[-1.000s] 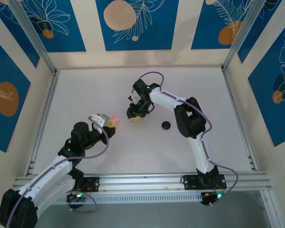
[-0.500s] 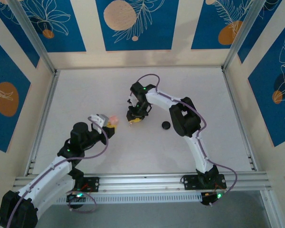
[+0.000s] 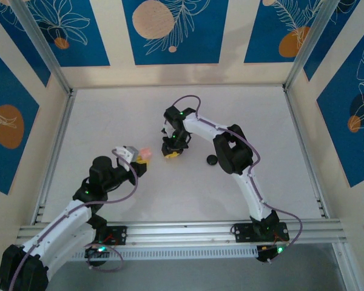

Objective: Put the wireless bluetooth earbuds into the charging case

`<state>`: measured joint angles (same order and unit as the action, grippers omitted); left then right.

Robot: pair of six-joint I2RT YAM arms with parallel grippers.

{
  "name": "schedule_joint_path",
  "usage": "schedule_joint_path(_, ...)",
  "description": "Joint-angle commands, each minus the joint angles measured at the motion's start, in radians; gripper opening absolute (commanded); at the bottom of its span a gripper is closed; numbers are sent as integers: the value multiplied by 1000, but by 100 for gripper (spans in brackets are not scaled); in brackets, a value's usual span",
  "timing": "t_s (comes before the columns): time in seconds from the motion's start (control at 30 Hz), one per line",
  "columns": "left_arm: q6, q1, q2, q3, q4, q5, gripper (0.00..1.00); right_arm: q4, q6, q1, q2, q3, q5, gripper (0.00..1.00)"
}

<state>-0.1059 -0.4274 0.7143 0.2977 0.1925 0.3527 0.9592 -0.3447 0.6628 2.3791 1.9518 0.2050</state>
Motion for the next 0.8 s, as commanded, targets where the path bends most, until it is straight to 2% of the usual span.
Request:
schedule_joint_path(0.0, 5, 15, -12, 0, -6, 41, 16, 32, 4, 12, 38, 27, -13, 27)
schedule_joint_path(0.47, 20, 16, 2, 10, -40, 28, 16, -13, 14, 13, 10, 1, -14, 12)
schedule_joint_path(0.63, 59, 16, 53, 4, -27, 41, 15, -131, 5, 6, -92, -121, -4, 12)
schedule_joint_path(0.77, 57, 15, 138, -28, 90, 80, 14, -278, -14, -6, -211, -273, -1, 12)
